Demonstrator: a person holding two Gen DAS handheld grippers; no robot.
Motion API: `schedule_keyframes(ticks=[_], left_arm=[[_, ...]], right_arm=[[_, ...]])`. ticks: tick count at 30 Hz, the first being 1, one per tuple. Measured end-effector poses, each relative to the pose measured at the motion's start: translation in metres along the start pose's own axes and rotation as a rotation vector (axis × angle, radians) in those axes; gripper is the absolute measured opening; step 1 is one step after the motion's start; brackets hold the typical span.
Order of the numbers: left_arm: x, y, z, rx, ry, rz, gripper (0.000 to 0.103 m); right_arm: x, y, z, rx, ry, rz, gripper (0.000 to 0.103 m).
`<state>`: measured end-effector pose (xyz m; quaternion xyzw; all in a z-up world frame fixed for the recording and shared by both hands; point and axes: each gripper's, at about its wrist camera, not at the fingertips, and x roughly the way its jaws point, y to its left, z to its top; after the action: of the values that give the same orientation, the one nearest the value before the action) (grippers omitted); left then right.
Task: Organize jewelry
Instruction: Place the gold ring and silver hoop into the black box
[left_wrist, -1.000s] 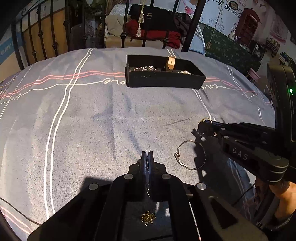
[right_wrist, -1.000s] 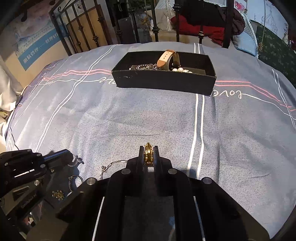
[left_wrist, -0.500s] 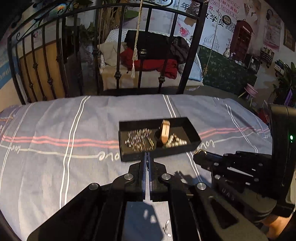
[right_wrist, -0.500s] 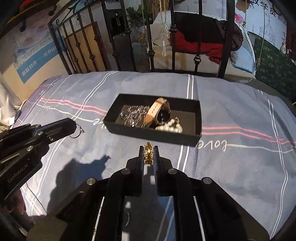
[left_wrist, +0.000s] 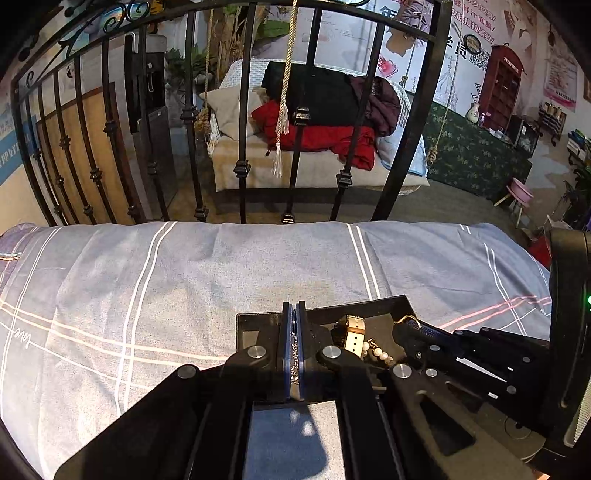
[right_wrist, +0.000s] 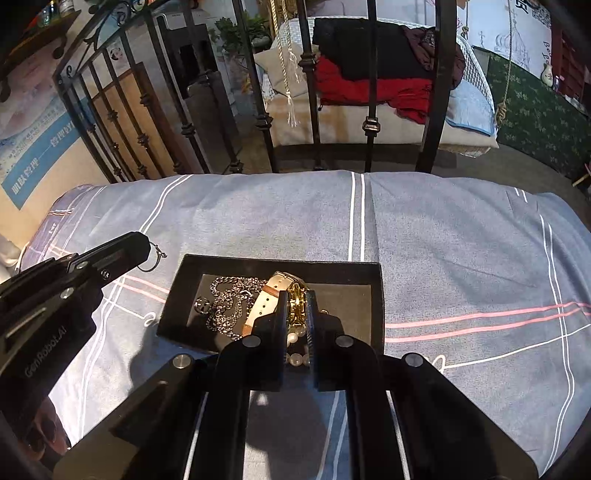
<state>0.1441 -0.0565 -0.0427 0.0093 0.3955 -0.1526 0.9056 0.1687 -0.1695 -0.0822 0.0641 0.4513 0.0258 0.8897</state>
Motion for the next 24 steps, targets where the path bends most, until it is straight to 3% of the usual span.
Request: schedule_keyframes(ticks=[10, 12, 13, 14, 15, 21, 24], left_arm=[[0.018, 0.001, -0.001, 0.005, 0.029, 0.034, 0.002], [0.018, 0.002, -0.001, -0.004, 0.036, 0.037, 0.004], [0.018, 0.002, -0.001, -0.006, 0.04, 0.037, 0.012], [0.016, 0.002, -0.001, -0.007, 0.038, 0.041, 0.032], [0.014, 0.002, -0.001, -0.011, 0.03, 0.048, 0.04], [-0.02, -0.005, -0.002, 0.032, -0.02, 0.064, 0.042], [-0.057, 0.0, -0.018, 0.028, -0.048, 0.058, 0.055]], right_arm=[[0.019, -0.004, -0.003, 0.0, 0.027, -0.022, 0.011], [0.019, -0.004, -0.003, -0.001, 0.025, -0.027, 0.017], [0.019, -0.004, -0.003, -0.001, 0.023, -0.032, 0.025], [0.018, -0.005, -0.003, 0.001, 0.019, -0.036, 0.048], [0.015, -0.004, -0.004, 0.0, 0.009, -0.042, 0.063], [-0.013, 0.003, -0.008, -0.033, -0.043, -0.055, 0.063], [-0.04, 0.006, -0.026, -0.038, -0.063, -0.037, 0.063]])
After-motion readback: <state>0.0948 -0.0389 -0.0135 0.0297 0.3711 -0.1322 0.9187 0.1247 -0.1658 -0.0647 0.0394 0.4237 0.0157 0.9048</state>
